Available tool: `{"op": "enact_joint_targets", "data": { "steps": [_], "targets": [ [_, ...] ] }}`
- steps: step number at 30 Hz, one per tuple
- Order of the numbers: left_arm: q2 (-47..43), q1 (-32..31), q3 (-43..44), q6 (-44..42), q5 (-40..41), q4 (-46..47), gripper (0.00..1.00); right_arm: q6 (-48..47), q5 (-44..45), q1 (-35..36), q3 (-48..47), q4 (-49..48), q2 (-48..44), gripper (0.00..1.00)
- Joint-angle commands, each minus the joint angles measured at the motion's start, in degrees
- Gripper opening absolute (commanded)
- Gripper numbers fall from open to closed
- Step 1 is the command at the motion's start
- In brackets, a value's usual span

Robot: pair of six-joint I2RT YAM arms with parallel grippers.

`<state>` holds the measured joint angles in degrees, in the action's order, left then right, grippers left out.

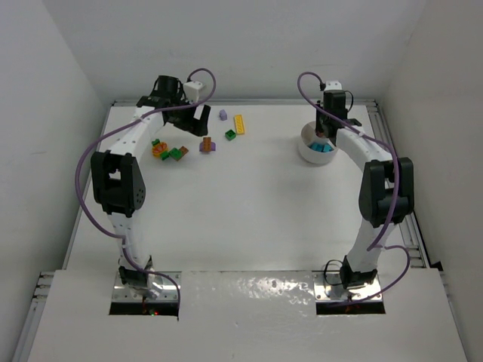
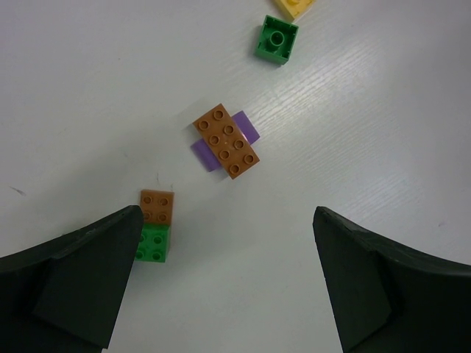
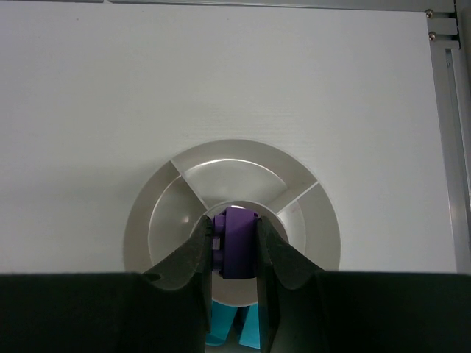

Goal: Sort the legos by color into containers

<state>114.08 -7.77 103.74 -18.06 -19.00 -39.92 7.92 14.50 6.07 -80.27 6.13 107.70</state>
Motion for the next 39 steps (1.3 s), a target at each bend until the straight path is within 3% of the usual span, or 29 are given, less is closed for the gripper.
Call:
{"op": "enact_joint_targets", "data": {
  "steps": [1,9,21,39],
  "targets": [
    [-1.6,0.6,0.0,0.5,0.4,2.1,0.99,-0.6,0.2,0.0,-1.4,-1.3,0.0,0.00],
    [-1.8,0.6,0.1,0.2,0.6,2.0,0.99,-0.4,1.8,0.0,-1.6,-1.3,-2.2,0.00],
    [-1.5,0.6,0.2,-0.1,0.5,1.7,0.99,-2.5,11.6,-1.1,-3.5,1.4,-7.2,0.00],
    [-1.8,0.6,0.1,-0.3,0.8,1.3,0.99,3.1,7.3,-4.0,-1.9,3.8,-1.9,0.00]
  ]
}}
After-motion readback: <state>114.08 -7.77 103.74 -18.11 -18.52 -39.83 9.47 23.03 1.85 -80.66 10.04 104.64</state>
